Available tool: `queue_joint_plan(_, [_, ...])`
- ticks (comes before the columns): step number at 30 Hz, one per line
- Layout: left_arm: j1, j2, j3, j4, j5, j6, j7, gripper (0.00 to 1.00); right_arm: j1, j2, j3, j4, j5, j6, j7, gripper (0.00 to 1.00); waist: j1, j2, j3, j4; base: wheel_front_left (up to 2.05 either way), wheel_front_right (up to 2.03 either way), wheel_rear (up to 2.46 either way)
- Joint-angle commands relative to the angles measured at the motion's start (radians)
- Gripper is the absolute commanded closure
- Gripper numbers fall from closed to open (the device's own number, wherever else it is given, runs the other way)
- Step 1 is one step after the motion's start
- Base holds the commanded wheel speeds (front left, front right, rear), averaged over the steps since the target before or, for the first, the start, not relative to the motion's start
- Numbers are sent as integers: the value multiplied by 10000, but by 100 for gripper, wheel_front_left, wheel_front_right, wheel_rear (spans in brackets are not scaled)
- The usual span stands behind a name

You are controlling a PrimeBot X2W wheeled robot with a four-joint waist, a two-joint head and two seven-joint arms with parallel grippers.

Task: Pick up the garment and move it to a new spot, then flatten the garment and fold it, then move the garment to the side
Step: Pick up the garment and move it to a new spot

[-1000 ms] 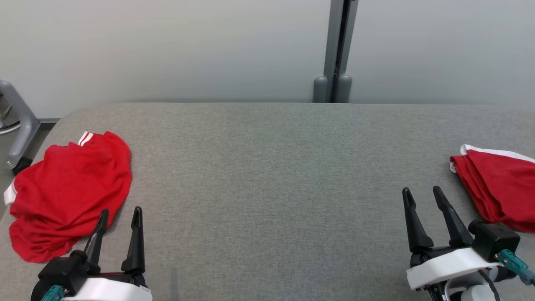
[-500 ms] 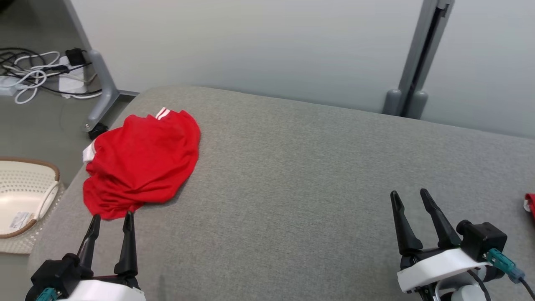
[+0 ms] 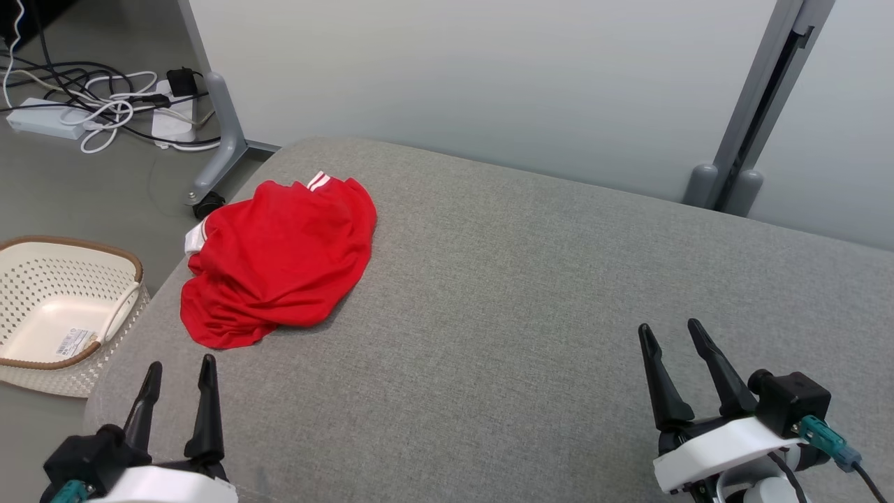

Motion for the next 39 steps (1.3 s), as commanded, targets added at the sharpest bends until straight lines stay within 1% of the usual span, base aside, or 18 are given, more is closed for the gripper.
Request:
queue_joint_plan(1, [-316,64,56,7,-78,3,7,0,-130,-40,-3,24,43,1,-49,0,0,-1,14,-63,0,0,0])
queue_joint_plan(4, [-583,272,138,17,-260,1,341,0,-173,-39,91,38,79,1,-49,0,0,-1,78,-171,0,0,0])
queue_joint_plan(7, [-1158,527,244,-58,-539,-1,959,0,-288,-59,268,55,16,1,-49,0,0,-1,221,-339,0,0,0])
queue_joint_plan(12, [-2460,1328,549,300,-1233,-11,2187,0,-644,-78,409,5,-99,1,-49,0,0,-1,710,-719,0,0,0])
queue_joint_plan(13, [-2782,1567,578,421,-1314,-14,2305,0,-735,-77,440,4,-113,1,-49,0,0,-1,843,-829,0,0,0])
queue_joint_plan(15, [-3303,1929,490,921,-1847,-18,2804,0,-924,-65,510,-9,-161,1,-51,0,0,-1,1104,-1066,0,0,0])
queue_joint_plan(18, [-4141,2804,482,1646,-2532,-18,3342,0,-1261,-44,675,-85,-258,1,-49,0,0,-1,1539,-1486,0,0,0])
queue_joint_plan(21, [-4870,3459,327,2451,-3155,-21,3878,0,-1527,-43,875,-146,-345,1,-49,0,0,-1,1928,-1852,0,0,0])
queue_joint_plan(23, [-5429,3704,275,2903,-3928,-21,4260,0,-1711,-33,950,-175,-400,1,-49,0,0,-1,2186,-2066,0,0,0])
queue_joint_plan(25, [-5815,4221,193,3409,-4271,-19,4557,0,-1895,-35,1034,-195,-473,1,-49,0,0,-1,2475,-2303,0,0,0])
queue_joint_plan(28, [-6417,4690,108,4275,-4804,-21,4917,0,-2157,-17,1176,-263,-561,1,-49,0,0,-1,2928,-2641,0,0,0])
queue_joint_plan(33, [-7116,5337,-239,5721,-5263,-21,5464,0,-2566,-21,1352,-463,-521,1,-49,0,0,-1,3720,-3142,0,0,0])
queue_joint_plan(37, [-7343,5507,-776,6467,-5576,-22,5994,0,-2783,-24,1410,-658,-517,1,-49,0,0,-1,4262,-3428,0,0,0])
queue_joint_plan(39, [-7334,5548,-1116,6708,-5766,-22,6452,0,-2816,-21,1388,-764,-511,1,-49,0,0,-1,4445,-3494,0,0,0])
